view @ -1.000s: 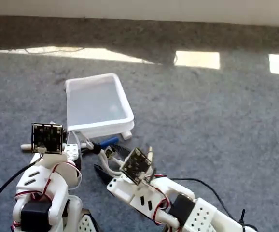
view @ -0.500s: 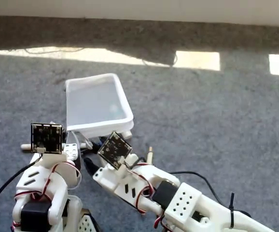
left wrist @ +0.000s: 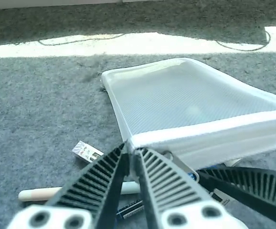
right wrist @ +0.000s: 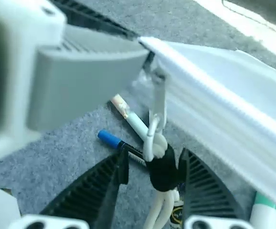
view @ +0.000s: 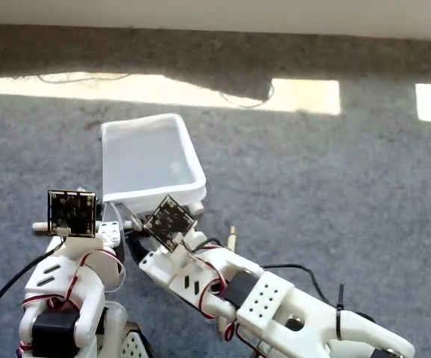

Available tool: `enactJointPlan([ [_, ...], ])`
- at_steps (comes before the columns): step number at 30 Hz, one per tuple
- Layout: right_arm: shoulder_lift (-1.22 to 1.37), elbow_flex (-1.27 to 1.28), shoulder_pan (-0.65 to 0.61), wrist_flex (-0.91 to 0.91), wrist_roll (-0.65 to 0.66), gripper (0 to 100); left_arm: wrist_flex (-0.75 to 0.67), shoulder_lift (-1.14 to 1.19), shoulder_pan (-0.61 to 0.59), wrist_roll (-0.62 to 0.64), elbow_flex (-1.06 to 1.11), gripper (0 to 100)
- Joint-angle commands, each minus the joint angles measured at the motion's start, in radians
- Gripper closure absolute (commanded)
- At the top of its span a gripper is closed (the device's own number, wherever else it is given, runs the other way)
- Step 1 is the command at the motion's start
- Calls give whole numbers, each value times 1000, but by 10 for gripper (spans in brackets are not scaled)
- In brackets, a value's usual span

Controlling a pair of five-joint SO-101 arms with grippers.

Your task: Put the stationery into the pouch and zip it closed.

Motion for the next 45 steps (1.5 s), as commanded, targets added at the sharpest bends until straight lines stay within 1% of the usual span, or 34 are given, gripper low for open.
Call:
enactJointPlan([
  [1, 2, -51, 16, -42, -5, 839, -18, -12, -8, 9, -45, 995],
  [6, 7, -58, 18, -42, -2, 850, -18, -12, -8, 9, -45, 995],
  [12, 4, -58, 56, -36, 0, 995, -18, -12, -8, 9, -44, 995],
  [14, 1, -56, 74, -31, 0, 992, -18, -12, -8, 9, -44, 995],
  [16, 1, -58, 84, 21, 0, 992, -18, -12, -8, 9, -42, 995],
  [20, -54, -99, 93, 200, 0, 992, -18, -12, -8, 9, -42, 995],
  [24, -205, -150, 168, 430, -5, 992, -18, -12, -8, 8, -41, 995],
  [27, -314, -154, 226, 526, -2, 992, -18, -12, -8, 8, -41, 995],
  [31, -397, -154, 274, 590, 0, 992, -20, -12, -8, 8, -41, 995],
  [35, -432, -162, 352, 668, 0, 992, -18, -12, -10, 8, -41, 995],
  [39, -464, -162, 395, 680, 0, 992, -18, -12, -12, 8, -39, 995],
  [43, -503, -163, 469, 682, 0, 992, -23, -13, -76, 6, -38, 995],
  [45, -524, -163, 498, 682, 0, 992, -23, -13, -87, 6, -38, 995],
])
